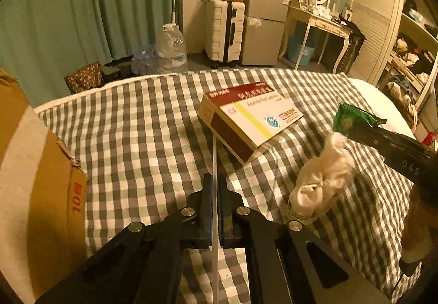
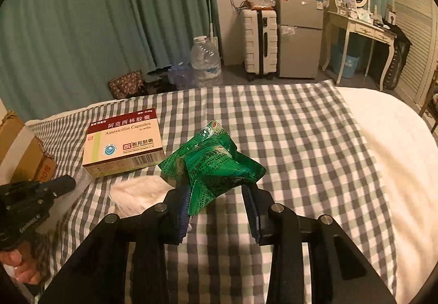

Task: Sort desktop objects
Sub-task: 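Grasp the clear plastic comb with the left gripper while the right gripper grasps the green packet, then lift and carry the comb and green packet over the cardboard box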

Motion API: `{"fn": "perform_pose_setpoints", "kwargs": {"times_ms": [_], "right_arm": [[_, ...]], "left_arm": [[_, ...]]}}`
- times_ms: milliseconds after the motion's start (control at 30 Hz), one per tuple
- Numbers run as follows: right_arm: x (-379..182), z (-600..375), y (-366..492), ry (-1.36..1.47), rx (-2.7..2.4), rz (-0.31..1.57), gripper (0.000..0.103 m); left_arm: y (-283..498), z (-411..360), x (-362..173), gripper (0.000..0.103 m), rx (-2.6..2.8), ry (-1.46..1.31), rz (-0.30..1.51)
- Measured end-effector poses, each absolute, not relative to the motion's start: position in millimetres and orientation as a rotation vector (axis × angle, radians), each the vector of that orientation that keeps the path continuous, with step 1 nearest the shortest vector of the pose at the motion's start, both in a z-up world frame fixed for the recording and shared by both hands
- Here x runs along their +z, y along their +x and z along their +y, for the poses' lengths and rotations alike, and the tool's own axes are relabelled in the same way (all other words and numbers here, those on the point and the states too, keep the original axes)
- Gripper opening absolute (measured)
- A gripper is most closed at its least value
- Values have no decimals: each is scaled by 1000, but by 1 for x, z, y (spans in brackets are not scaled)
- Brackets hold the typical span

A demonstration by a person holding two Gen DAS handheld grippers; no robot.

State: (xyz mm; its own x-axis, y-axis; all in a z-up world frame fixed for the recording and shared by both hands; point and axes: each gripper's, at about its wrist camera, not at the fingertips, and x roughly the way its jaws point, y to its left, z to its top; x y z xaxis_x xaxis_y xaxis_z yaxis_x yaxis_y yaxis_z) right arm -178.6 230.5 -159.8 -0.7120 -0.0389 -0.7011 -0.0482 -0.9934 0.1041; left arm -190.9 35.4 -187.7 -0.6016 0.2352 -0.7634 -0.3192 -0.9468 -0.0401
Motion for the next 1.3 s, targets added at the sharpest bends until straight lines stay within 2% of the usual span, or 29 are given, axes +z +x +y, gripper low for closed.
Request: {"fn": "perform_pose_setpoints", "kwargs": {"times_ms": [233,700,1300], "right_arm": [[-135,231,-161,-1133,2910,145,35],[-91,239,-112,-1047,2918,262,35],[25,220,-19,-786,3042,186,35]], "left_arm": [[-180,29,-171,1,2585,-1166,133],[-130,35,-123,1,2660,-1061,189],[-29,27,4,1,2799,-770,149]]}}
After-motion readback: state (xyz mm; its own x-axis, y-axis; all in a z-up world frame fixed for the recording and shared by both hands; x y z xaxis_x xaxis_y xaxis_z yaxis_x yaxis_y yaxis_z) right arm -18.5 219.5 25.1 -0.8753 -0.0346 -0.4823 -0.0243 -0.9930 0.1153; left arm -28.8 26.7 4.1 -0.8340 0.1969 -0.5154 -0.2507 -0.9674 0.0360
